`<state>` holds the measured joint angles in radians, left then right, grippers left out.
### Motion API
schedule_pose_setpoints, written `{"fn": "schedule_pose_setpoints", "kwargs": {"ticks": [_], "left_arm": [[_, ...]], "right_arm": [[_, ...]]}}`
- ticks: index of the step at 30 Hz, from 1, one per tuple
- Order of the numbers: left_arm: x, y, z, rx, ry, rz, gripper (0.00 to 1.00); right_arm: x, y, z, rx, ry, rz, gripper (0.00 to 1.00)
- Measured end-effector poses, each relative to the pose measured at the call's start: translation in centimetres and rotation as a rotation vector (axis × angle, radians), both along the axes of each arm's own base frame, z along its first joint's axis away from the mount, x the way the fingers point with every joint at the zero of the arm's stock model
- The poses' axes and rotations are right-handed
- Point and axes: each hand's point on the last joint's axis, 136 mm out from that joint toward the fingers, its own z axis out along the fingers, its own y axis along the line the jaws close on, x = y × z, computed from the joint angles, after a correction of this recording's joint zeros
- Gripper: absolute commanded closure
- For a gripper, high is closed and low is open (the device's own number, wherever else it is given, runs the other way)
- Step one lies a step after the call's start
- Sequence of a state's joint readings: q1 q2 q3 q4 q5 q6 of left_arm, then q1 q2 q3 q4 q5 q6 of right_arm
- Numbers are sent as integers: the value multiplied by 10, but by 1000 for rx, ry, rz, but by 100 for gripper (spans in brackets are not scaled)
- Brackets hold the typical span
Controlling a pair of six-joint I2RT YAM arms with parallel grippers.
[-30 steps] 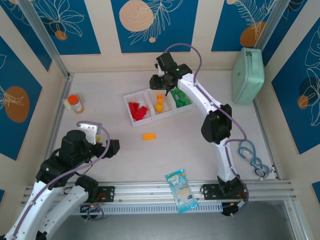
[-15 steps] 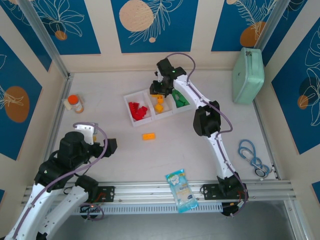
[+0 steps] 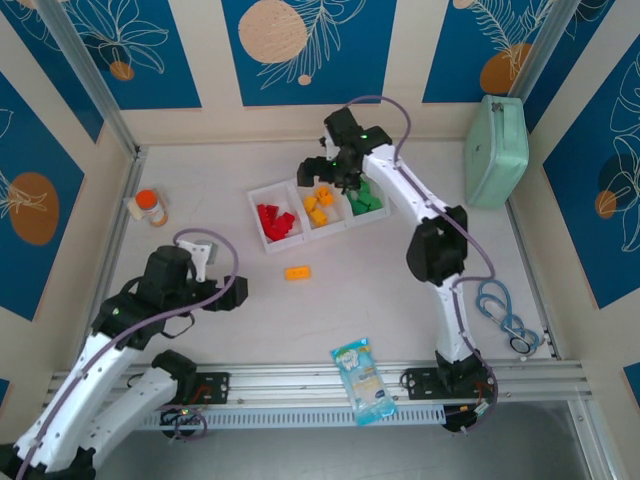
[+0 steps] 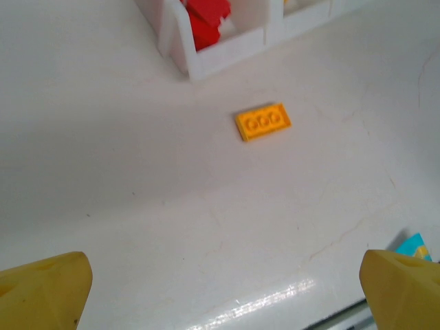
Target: Sort the legos into containers by color
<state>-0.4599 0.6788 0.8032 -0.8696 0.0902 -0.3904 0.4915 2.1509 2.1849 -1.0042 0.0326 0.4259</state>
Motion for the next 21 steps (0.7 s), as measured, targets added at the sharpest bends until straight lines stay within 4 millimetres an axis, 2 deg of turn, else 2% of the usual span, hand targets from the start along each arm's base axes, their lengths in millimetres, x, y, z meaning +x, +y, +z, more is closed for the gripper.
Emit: {"fn": "schedule_pose_setpoints", "kwargs": {"ticks": [4, 8, 11, 16, 18, 21], "left_arm": [[4, -14, -16, -5, 94, -35, 1], [5, -46, -28, -50, 149, -107, 1], [1, -71, -44, -27, 202, -161, 1], [14, -93, -77, 25, 333, -112, 1], [23, -97, -90, 59, 380, -68, 1], [41, -103, -103, 110, 418, -7, 1]], "right_arm": [[-35, -22, 50, 22, -79, -8, 1], [-80, -54, 70, 22, -119, -26, 1], [-111, -86, 65, 13, -112, -63, 1], [-139, -134, 40, 30, -66, -154, 1], [-147, -143, 28, 41, -41, -171, 1], [-156, -142, 14, 61, -3, -161, 1]]}}
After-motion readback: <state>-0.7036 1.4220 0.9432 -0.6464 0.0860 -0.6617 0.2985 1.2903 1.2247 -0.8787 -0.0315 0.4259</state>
